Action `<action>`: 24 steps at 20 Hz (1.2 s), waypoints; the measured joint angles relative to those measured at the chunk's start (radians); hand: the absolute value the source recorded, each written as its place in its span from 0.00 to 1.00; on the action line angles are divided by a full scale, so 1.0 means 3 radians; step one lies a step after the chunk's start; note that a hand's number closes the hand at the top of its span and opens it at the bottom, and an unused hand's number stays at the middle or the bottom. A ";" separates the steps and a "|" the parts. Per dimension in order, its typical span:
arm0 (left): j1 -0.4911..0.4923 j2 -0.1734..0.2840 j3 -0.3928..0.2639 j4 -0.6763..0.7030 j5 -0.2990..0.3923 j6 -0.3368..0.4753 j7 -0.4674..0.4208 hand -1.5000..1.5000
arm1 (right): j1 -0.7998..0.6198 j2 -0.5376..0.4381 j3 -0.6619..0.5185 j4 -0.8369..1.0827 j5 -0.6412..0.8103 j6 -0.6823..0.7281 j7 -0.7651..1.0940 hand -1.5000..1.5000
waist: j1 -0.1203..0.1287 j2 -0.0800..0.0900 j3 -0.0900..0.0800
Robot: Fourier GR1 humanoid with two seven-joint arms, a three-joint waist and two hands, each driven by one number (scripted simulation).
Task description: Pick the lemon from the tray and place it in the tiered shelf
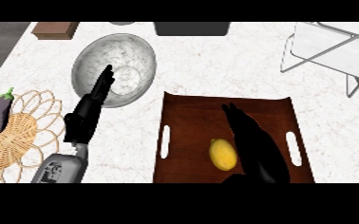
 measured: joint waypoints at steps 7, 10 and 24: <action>-0.0019 -0.0070 0.0052 -0.0061 -0.0056 -0.0056 0.0122 0.50 | 0.0088 0.0134 -0.0052 0.0216 0.0204 0.0013 -0.0126 0.00 | 0.0000 0.0004 -0.0004; -0.0044 -0.0071 0.0129 0.0003 -0.0062 -0.0115 0.0061 0.50 | 0.0187 0.0179 -0.0039 0.0238 0.0279 0.0027 -0.0182 0.00 | -0.0003 0.0002 -0.0003; -0.0081 -0.0178 0.0248 0.0036 -0.0202 -0.0206 0.0076 0.50 | 0.0313 0.0384 -0.0161 0.0660 0.0482 -0.0016 -0.0640 1.00 | -0.0001 -0.0006 -0.0009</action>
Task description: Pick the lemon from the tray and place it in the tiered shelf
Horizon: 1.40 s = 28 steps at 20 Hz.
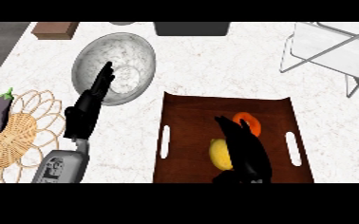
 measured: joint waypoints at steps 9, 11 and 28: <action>0.0102 -0.0090 -0.0029 -0.0125 -0.0054 -0.0046 0.0084 0.50 | 0.0014 -0.0025 0.0120 -0.0007 0.0317 0.0100 -0.0168 1.00 | -0.0002 -0.0006 -0.0017; 0.0101 -0.0087 0.0000 -0.0143 -0.0045 -0.0083 0.0083 0.50 | 0.0034 -0.0026 0.0106 0.0013 0.0388 0.0043 -0.0264 1.00 | -0.0002 -0.0008 -0.0020; 0.0020 -0.0113 0.0025 -0.0036 -0.0070 -0.0141 0.0019 0.50 | -0.1533 0.0438 -0.0995 0.1032 0.0397 -0.1176 0.0670 1.00 | 0.0059 0.0027 0.0003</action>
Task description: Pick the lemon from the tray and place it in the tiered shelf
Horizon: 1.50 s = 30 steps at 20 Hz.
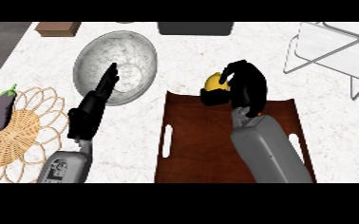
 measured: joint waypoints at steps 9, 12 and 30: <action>0.0052 0.0015 0.0055 0.0007 0.0007 -0.0017 -0.0080 0.50 | -0.0588 -0.0029 -0.0127 -0.0328 0.0495 -0.0145 0.0258 1.00 | -0.0055 -0.0021 -0.0001; 0.0094 0.0012 0.0045 -0.0063 0.0006 -0.0020 0.0005 0.50 | -0.0756 -0.0084 -0.0242 -0.0414 0.0746 -0.0024 0.0350 1.00 | -0.0064 -0.0022 -0.0006; -0.0036 -0.0016 0.0105 0.0037 -0.0048 -0.0007 -0.0006 0.50 | -0.1586 -0.0556 -0.1119 -0.0446 0.1467 0.0646 0.0255 1.00 | -0.0055 -0.0016 0.0000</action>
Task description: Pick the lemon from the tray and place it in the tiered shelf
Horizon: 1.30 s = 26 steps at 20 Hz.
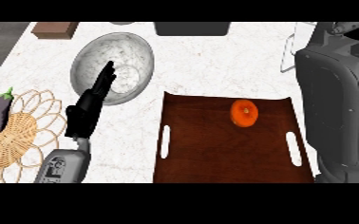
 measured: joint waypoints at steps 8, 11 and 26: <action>0.0026 -0.0041 -0.0005 -0.0004 -0.0002 -0.0017 -0.0039 0.50 | -0.0199 -0.0356 -0.0325 0.0300 0.0038 0.0015 -0.0169 1.00 | 0.0009 0.0002 0.0002; 0.0090 -0.0033 -0.0004 -0.0032 0.0000 -0.0042 -0.0067 0.50 | -0.0193 -0.0483 -0.0399 0.0379 0.0005 0.0004 -0.0230 1.00 | 0.0010 0.0002 0.0001; 0.0001 -0.0087 -0.0004 -0.0029 -0.0050 -0.0028 0.0018 0.50 | -0.0274 -0.0992 -0.0468 0.1549 0.0108 -0.0716 -0.0921 1.00 | 0.0039 0.0017 0.0000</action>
